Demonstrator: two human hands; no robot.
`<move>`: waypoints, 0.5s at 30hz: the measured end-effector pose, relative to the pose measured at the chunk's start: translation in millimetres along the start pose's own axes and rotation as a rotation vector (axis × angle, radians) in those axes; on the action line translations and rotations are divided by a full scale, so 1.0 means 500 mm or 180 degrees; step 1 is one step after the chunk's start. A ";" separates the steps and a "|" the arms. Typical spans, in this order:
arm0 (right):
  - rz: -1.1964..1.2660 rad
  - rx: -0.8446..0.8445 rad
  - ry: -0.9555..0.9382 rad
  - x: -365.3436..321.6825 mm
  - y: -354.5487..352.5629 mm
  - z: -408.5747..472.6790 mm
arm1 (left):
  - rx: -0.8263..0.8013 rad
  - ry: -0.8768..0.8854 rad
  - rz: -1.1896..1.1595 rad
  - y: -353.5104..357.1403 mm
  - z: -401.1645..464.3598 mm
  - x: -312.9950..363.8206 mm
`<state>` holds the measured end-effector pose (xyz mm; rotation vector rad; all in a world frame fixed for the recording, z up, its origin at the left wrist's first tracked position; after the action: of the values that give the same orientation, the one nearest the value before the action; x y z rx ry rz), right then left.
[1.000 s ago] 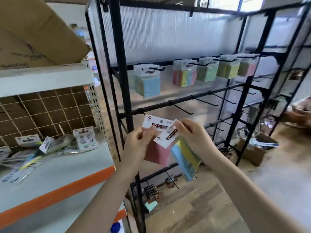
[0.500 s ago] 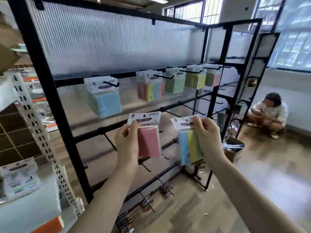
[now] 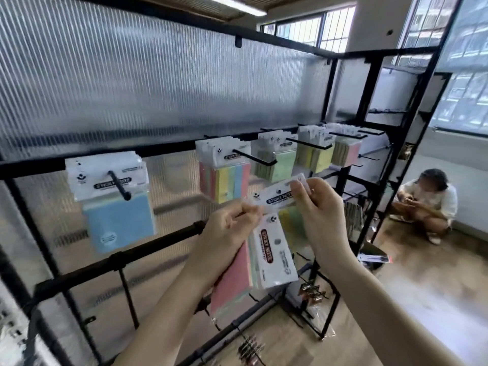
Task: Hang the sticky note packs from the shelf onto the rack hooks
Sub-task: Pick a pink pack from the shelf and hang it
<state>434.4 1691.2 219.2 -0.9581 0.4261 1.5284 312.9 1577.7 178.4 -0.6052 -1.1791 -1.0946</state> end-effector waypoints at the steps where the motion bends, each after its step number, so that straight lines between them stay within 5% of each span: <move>1: 0.0132 -0.0071 0.0032 0.005 0.008 0.009 | -0.0001 0.0047 0.0045 0.005 0.013 0.007; 15: 0.0918 -0.0627 -0.0076 0.024 0.063 0.108 | 0.0793 0.0512 0.0171 0.004 0.106 0.043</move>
<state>387.9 1732.3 233.7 -1.0631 0.4153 1.8683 292.4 1616.0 215.5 -0.3473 -1.1308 -0.9157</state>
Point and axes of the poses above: each hand's wrist, its own z-axis towards the middle knuckle, its own y-axis out of the palm, x = y × z, the point moved 10 cm from there along z, towards the middle knuckle, and after that the axes turned 14 degrees about -z, right-handed, at the moved point
